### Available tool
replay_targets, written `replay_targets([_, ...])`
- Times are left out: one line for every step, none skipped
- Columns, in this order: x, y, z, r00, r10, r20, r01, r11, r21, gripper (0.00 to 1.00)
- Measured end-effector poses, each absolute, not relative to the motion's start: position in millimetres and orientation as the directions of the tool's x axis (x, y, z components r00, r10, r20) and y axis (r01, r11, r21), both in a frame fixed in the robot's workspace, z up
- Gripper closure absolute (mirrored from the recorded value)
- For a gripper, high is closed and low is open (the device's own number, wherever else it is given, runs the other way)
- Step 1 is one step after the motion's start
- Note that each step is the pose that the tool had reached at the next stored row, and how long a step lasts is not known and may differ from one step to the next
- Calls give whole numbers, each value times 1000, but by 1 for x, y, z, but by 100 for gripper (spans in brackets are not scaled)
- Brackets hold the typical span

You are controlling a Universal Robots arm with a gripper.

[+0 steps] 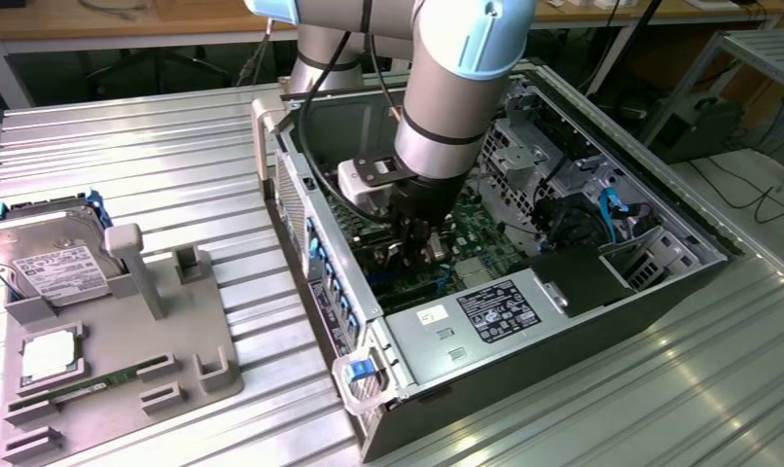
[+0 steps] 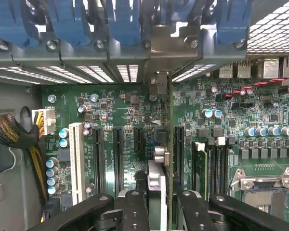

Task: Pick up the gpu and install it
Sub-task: 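Insert the gpu into the slot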

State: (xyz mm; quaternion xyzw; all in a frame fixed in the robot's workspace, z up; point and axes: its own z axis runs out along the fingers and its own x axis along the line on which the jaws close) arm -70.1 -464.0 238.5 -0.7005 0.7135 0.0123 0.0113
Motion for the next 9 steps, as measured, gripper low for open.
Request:
replay_targets([-70, -464, 239, -19, -999, -33, -1000, 18, 9, 72])
replay_targets([-70, -464, 239, -19, -999, -32, -1000, 19, 14, 72])
replay_targets([-70, -464, 238, -19, -999, -32, -1000, 19, 17, 72])
replay_targets([-70, -464, 238, -19, -999, -32, -1000, 19, 18, 72])
replay_targets([-70, -464, 238, -19, -999, -32, -1000, 19, 18, 72])
replay_targets([-70, -464, 238, -19, -999, -32, -1000, 19, 18, 72])
replay_targets([-70, -464, 237, -19, -999, -32, -1000, 19, 18, 72])
replay_targets([-70, -464, 237, -19, -999, -32, -1000, 19, 18, 72])
replay_targets([-70, -464, 237, -19, -999, -32, -1000, 19, 18, 72])
